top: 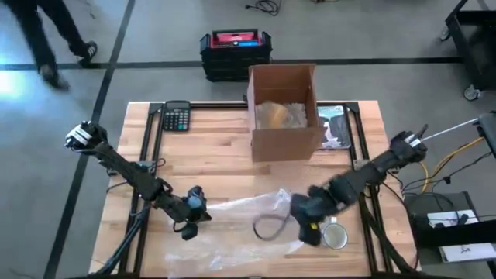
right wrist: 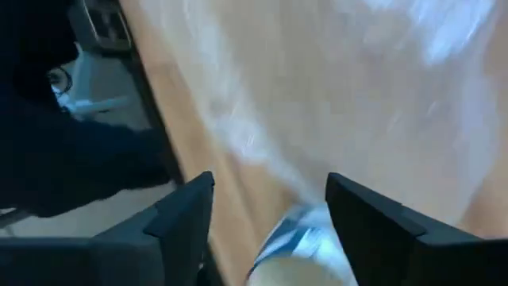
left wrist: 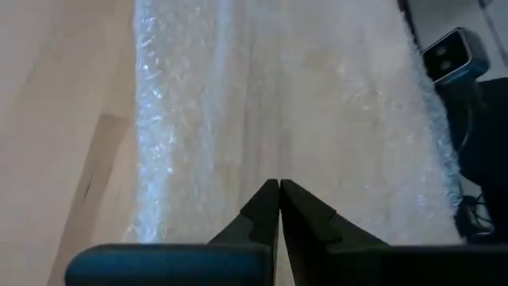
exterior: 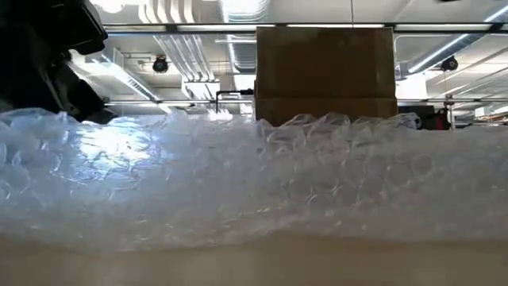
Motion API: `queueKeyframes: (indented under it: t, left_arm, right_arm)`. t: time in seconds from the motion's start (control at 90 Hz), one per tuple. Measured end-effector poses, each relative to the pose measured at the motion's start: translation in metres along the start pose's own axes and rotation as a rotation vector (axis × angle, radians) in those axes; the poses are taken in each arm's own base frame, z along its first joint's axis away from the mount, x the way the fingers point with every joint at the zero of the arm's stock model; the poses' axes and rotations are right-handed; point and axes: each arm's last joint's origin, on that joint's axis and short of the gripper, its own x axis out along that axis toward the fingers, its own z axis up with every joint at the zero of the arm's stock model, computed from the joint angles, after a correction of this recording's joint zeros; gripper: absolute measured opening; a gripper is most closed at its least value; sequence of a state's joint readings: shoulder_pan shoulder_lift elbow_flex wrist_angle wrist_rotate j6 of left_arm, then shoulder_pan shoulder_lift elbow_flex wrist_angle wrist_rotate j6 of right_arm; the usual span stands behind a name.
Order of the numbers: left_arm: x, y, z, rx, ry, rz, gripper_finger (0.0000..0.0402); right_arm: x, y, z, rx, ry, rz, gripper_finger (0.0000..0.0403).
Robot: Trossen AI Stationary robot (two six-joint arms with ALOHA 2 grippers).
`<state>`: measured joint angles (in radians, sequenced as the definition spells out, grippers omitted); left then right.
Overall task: Wrap mug
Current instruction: Wrap the blue patterned mug with the transparent bubble wrap
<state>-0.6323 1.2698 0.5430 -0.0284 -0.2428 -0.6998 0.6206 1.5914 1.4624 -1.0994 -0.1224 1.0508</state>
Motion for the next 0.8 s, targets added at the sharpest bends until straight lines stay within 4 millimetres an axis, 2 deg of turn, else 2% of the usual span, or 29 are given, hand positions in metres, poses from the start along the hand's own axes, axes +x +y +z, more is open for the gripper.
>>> queueKeyframes:
  t: [0.133,0.311,0.422,0.644,0.8]
  left_arm:
    - [0.002,0.0,-0.001,0.002,0.005,0.005,0.0]
    - [0.002,0.0,-0.001,0.002,0.007,0.007,0.0]
    - [0.002,0.0,-0.001,0.001,0.006,0.006,0.0]
    - [0.002,0.0,-0.001,-0.013,0.002,0.003,0.0]
    - [0.002,-0.002,0.0,-0.018,-0.004,-0.008,0.0]
  right_arm:
    - [0.018,0.018,-0.031,0.16,0.035,-0.044,0.0255]
    - [0.04,0.025,-0.052,0.309,0.044,-0.174,0.0254]
    - [0.054,0.024,-0.056,0.337,0.054,-0.26,0.0241]
    - [0.08,0.021,-0.053,0.282,0.086,-0.37,0.0206]
    - [0.098,0.021,-0.052,0.181,0.145,-0.41,0.0158]
